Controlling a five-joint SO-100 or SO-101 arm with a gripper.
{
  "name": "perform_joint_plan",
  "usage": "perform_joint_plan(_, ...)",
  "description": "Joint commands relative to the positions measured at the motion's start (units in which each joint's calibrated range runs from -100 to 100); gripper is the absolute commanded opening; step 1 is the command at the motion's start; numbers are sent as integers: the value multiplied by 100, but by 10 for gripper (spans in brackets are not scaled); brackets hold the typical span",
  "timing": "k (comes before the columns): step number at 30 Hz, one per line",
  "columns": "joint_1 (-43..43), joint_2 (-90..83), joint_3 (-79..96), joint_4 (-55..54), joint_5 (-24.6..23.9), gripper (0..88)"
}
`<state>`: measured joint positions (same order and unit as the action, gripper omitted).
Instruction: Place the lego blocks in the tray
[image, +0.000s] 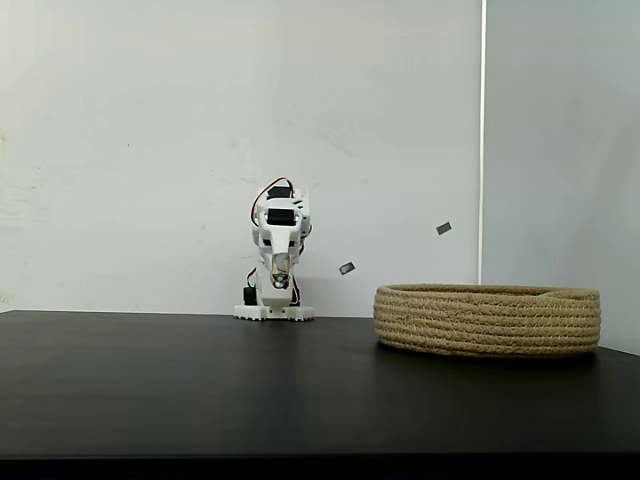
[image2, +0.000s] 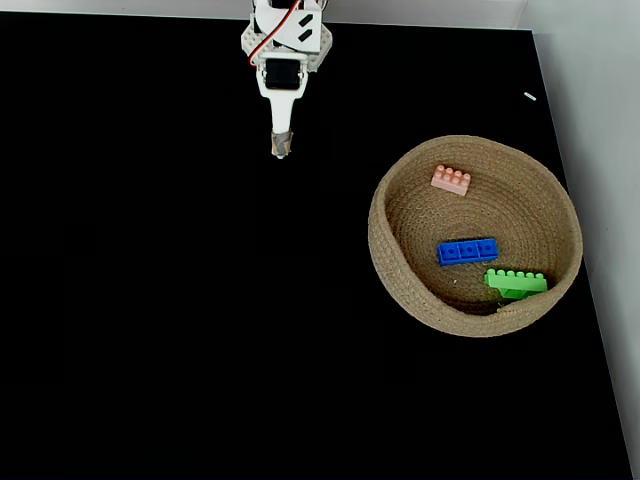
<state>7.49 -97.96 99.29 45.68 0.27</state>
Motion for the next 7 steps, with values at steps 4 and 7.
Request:
perform_joint_plan(4,34,-75,71,10,24,2)
perform_joint_plan(7,34,-75,71,10,24,2)
